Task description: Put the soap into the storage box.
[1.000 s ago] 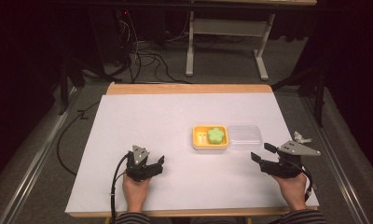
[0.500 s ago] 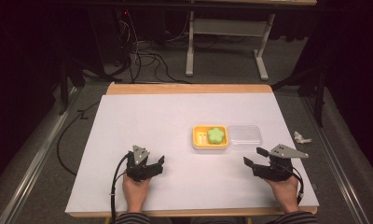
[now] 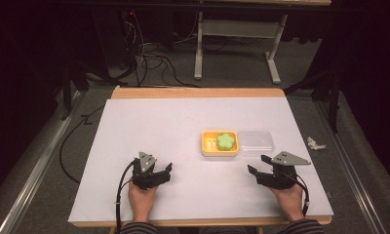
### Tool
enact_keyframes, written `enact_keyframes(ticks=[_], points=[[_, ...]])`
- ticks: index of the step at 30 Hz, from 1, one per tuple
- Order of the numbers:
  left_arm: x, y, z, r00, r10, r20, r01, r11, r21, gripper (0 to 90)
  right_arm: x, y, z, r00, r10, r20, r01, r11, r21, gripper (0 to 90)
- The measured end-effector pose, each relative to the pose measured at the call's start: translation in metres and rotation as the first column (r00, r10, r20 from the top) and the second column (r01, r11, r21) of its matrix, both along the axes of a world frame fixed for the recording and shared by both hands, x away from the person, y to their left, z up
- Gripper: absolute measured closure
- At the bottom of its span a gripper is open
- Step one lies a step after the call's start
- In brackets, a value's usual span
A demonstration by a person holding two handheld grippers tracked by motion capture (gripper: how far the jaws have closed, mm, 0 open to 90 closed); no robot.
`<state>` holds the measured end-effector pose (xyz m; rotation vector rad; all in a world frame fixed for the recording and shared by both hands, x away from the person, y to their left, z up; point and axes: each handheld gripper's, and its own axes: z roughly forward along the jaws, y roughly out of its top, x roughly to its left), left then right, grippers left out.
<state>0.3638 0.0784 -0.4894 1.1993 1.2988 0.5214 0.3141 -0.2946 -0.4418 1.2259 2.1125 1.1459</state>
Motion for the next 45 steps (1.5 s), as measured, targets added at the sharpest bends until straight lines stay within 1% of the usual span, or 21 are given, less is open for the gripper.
enact_keyframes(ticks=[4,9,13,14,15,25,27,29,33,38,41,45], points=[[0.0,0.0,0.0,1.0,0.0,-0.001,0.0,1.0,0.0,20.4,0.002,0.005,-0.005,0.9999,0.009,-0.009,-0.009,1.0,-0.028,33.6],[0.0,0.0,0.0,1.0,-0.002,-0.007,0.002,1.0,0.001,20.5,0.006,0.006,-0.007,0.9999,0.004,-0.014,-0.004,1.0,-0.017,33.7],[0.0,0.0,0.0,1.0,-0.002,-0.006,0.002,1.0,0.003,20.5,0.009,0.009,-0.011,0.9999,0.007,-0.013,-0.007,0.999,-0.035,33.8],[0.0,0.0,0.0,1.0,-0.001,-0.007,0.001,1.0,0.003,20.6,0.01,0.011,-0.012,0.9999,0.003,-0.017,-0.004,0.999,-0.032,33.8],[0.0,0.0,0.0,1.0,-0.001,-0.007,0.001,1.0,0.004,20.6,0.011,0.011,-0.013,0.9999,0.008,-0.015,-0.009,0.999,-0.041,33.8],[0.001,0.0,0.0,1.0,0.002,-0.008,-0.002,1.0,0.008,20.7,0.019,0.015,-0.023,0.9986,0.004,-0.053,-0.007,0.998,-0.061,33.9],[0.001,-0.001,0.0,1.0,0.003,-0.007,-0.003,1.0,0.004,20.6,0.021,0.016,-0.025,0.9987,0.007,-0.05,-0.01,0.997,-0.071,33.9],[0.001,0.0,-0.001,1.0,0.002,-0.008,-0.002,1.0,0.006,20.6,0.022,0.017,-0.027,0.9982,0.001,-0.061,-0.006,0.997,-0.079,33.8],[0.001,-0.001,0.0,1.0,0.002,-0.006,-0.002,1.0,0.005,20.7,0.026,0.018,-0.031,0.9976,0.003,-0.068,-0.01,0.995,-0.096,33.8],[0.001,-0.001,-0.001,1.0,0.002,-0.006,-0.002,0.9999,0.013,20.7,0.027,0.02,-0.034,0.9968,-0.005,-0.08,-0.003,0.995,-0.103,33.9],[0.001,-0.001,-0.001,0.9999,0.0,-0.012,0.0,1.0,0.009,20.7,0.029,0.021,-0.036,0.9966,-0.005,-0.082,-0.004,0.994,-0.109,33.9],[0.001,-0.001,-0.001,0.9999,-0.002,-0.011,0.002,1.0,0.009,20.7,0.03,0.019,-0.038,0.9961,-0.006,-0.088,-0.004,0.994,-0.11,34.0]])
